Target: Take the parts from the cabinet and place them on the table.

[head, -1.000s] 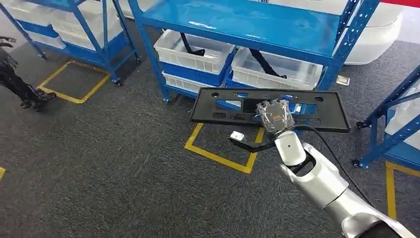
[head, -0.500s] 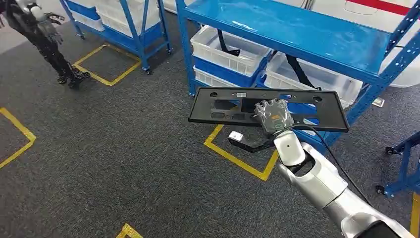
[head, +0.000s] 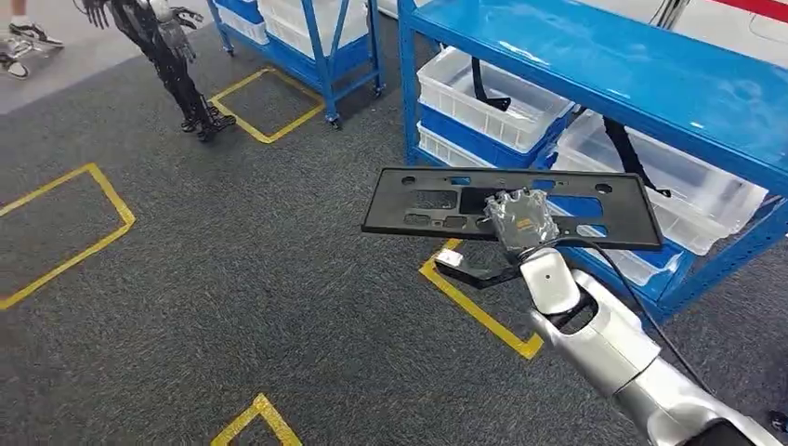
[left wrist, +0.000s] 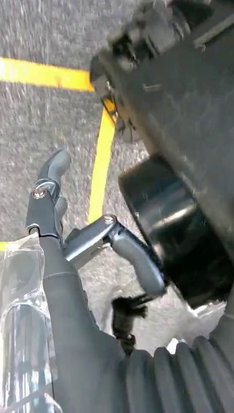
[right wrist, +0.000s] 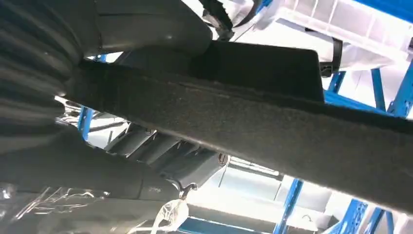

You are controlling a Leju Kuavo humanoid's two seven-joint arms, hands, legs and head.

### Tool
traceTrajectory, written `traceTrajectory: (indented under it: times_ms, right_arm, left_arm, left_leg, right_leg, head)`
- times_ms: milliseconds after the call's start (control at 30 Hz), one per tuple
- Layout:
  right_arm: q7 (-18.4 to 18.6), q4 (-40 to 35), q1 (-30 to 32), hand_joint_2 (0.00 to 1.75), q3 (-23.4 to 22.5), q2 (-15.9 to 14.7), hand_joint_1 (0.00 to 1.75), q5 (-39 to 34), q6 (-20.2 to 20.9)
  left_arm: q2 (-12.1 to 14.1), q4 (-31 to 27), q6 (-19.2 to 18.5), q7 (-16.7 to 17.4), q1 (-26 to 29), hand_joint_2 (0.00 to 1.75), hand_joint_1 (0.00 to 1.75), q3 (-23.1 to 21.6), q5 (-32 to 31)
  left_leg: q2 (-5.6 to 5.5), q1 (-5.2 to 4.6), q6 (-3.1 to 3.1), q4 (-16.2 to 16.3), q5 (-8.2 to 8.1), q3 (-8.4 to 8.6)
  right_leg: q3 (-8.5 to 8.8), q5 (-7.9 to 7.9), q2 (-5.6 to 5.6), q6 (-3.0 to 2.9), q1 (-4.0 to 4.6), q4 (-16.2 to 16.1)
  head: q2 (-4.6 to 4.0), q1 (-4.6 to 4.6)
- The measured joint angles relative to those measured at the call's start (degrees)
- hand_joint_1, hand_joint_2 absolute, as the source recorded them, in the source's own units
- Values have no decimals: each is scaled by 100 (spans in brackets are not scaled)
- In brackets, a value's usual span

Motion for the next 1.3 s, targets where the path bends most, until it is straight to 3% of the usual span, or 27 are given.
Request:
traceTrajectory:
  times_ms: [33, 67, 133, 167, 200, 300, 333, 367, 467, 500, 533, 600, 633, 700, 767, 800, 833, 867, 900, 933, 1000, 1033, 1100, 1133, 1200, 1233, 1300]
  right_arm:
    - [-2, -9, -12, 175, 0, -2, 175, 2, 0]
    - [-2, -15, -16, 175, 0, -4, 175, 0, 0]
    - [-2, -15, -11, 175, 2, -7, 175, 0, 2]
    - [-2, -15, -7, 175, 2, -7, 175, 0, 2]
    - [-2, -17, -6, 175, 2, -5, 175, 2, 6]
    - [-2, -35, -24, 175, 0, -2, 175, 2, 9]
    - [-2, -44, -31, 175, 0, -2, 175, 2, 11]
    - [7, -46, -34, 175, 0, -13, 175, 2, 11]
    - [-2, -48, -7, 175, 0, 13, 175, 2, 15]
    - [-2, -48, -16, 175, 0, 24, 175, 2, 15]
    - [-2, -48, -24, 175, -7, 15, 175, 4, 13]
    - [-7, -55, -28, 175, -7, 17, 175, 11, 13]
    - [-6, -52, -12, 175, -7, -2, 175, 9, 13]
    - [-9, -52, 15, 175, -4, -15, 175, 11, 13]
    - [-20, -52, 21, 175, -2, -17, 175, 9, 9]
    - [-20, -55, 12, 175, -4, -18, 175, 9, 7]
    - [-20, -55, -2, 175, -4, -18, 175, 9, 4]
    - [-20, -52, 2, 175, -4, -22, 175, 9, 2]
    - [-20, -46, -5, 175, 0, -54, 175, 9, 2]
    - [-31, -55, -5, 175, 0, -33, 175, 0, -7]
    - [-31, -50, 16, 175, 2, -33, 175, -15, -7]
    - [-31, -46, 14, 175, 2, -33, 175, -15, -9]
    - [-28, -48, -8, 175, 0, -15, 175, -17, -13]
    - [-26, -48, -24, 175, 0, -11, 175, -26, -22]
    - [-11, -46, -15, 175, 0, -13, 175, -59, -33]
    - [-9, -46, -3, 175, 0, -13, 175, -63, -39]
    - [-9, -46, 14, 175, 2, -11, 175, -72, -50]
  left_arm:
    - [0, 0, 9, -2, -18, 175, 0, 2, -2]
    - [2, 0, 17, -4, -50, 175, 0, 4, -2]
    - [2, 0, 28, -22, -72, 175, 0, 11, 2]
    - [2, 0, 28, -28, -81, 175, 0, 15, 2]
    - [2, 0, 28, -35, -84, 175, 0, 20, 0]
    - [7, 0, 28, -35, -45, 175, 0, 20, -2]
    - [13, 0, 28, -35, -45, 175, 0, 20, -2]
    - [15, 0, 28, -44, -56, 175, 0, 20, 0]
    - [15, 0, 17, -50, -51, 175, 0, 20, 0]
    - [15, 0, 15, -50, -54, 175, 0, 20, 2]
    - [2, 0, 13, -52, -55, 175, 0, 22, 4]
    - [6, 0, 20, -59, -68, 175, 0, 22, 13]
    - [-8, 0, 20, -61, -72, 175, 0, 24, 13]
    - [-26, 0, 20, -63, -67, 175, 0, 26, 13]
    - [-33, 0, 22, -63, -61, 175, 0, 48, 20]
    - [-35, 0, 22, -63, -60, 175, 0, 59, 22]
    - [-39, 0, 31, -63, -61, 175, 0, 68, 22]
    - [-37, 0, 37, -63, -60, 175, 0, 74, 22]
    - [-24, 2, 48, -63, -71, 175, 0, 87, 24]
    - [-24, 0, 48, -59, -65, 175, 0, 103, 22]
    - [-26, 0, 48, -59, -32, 175, 0, 109, 20]
    - [-7, 2, 48, -55, -5, 175, 0, 114, 20]
    - [-11, 0, 50, -44, 22, 175, 0, 116, 22]
    - [-11, 0, 63, -44, 6, 175, 0, 125, 22]
    - [-11, 0, 94, -55, -23, 175, 0, 151, 33]
    - [-7, 0, 98, -61, -37, 175, 0, 157, 41]
    - [-7, 0, 107, -50, -36, 175, 0, 164, 41]
  left_leg:
    - [168, 12, -40, 317, -158, -151]
    - [285, 32, -78, 905, -405, -432]
    - [301, 45, -94, 1715, -670, -837]
    - [301, 43, -89, 1819, -670, -891]
    - [302, 38, -59, 1632, -531, -808]
    - [420, -48, 125, 248, 110, -104]
    - [760, -163, 263, -221, 117, 129]
    - [818, -196, 285, -268, 126, 148]
    - [645, -224, 303, -289, 134, 124]
    - [578, -183, 320, -406, 197, 228]
    - [523, -139, 297, -472, 238, 273]
    - [436, -119, 339, -486, 255, 288]
    - [340, -119, 345, -486, 252, 296]
    - [219, -110, 344, -482, 252, 295]
    - [64, -64, 330, -465, 243, 313]
    - [-5, -38, 305, -449, 226, 323]
    - [-100, 0, 235, -374, 177, 319]
    - [-155, 21, 174, -289, 126, 278]
    - [-193, -5, 135, -209, 87, 208]
    - [-257, -1, 130, -121, 90, 146]
    - [-342, 12, 111, -188, 116, 119]
    - [-361, 29, 100, -173, 90, 91]
    - [89, -4, 32, 126, -62, -48]
    - [234, 15, -16, 662, -294, -313]
    - [290, 29, -37, 1575, -619, -791]
    - [291, 24, -23, 1838, -642, -945]
    - [292, -5, 61, 1401, -308, -758]
  right_leg:
    - [4, -3, -55, -38, 4, 0]
    - [7, -11, -145, -55, 18, 1]
    - [9, -26, -292, -71, 38, 2]
    - [12, -31, -346, -77, 47, 2]
    - [25, -42, -419, -85, 72, 2]
    - [76, -74, -558, -97, 139, -5]
    - [101, -84, -630, -98, 140, -31]
    - [98, -86, -677, -84, 170, -40]
    - [136, -96, -843, -37, 155, -71]
    - [150, -132, -850, 6, 178, -73]
    - [134, -202, -571, 23, 140, 19]
    - [-116, -537, -288, 26, 153, 590]
    - [-460, -850, -227, 42, 150, 1308]
    - [-803, -1015, -227, 69, 145, 1936]
    - [-708, -674, -227, 121, 109, 1609]
    - [-490, -403, -226, 153, 78, 1155]
    - [-155, -35, -137, 236, 5, 427]
    - [-16, 9, 88, 310, -72, 102]
    - [17, -90, 275, 313, -71, 91]
    - [-18, -87, 173, 193, -61, 105]
    - [-27, -108, 40, 112, -3, 124]
    - [-25, -103, -37, 71, -35, 119]
    - [0, -112, -103, 16, -20, 114]
    - [8, -123, -168, -1, -5, 115]
    - [20, -148, -300, -31, 22, 115]
    - [37, -166, -380, -50, 42, 115]
    - [82, -209, -504, -74, 82, 113]
  head:
    - [2, 7]
    - [2, 2]
    - [2, 4]
    - [2, 2]
    - [2, 4]
    - [2, 2]
    - [2, 2]
    - [2, 2]
    - [2, 4]
    - [2, 4]
    - [0, 5]
    - [2, 9]
    - [2, 7]
    - [2, 7]
    - [2, 4]
    - [2, 7]
    - [2, 7]
    - [2, 5]
    - [0, 11]
    - [2, 2]
    - [2, 2]
    - [2, 7]
    - [2, 2]
    - [2, 0]
    - [2, 0]
    - [2, 2]
    - [2, 2]
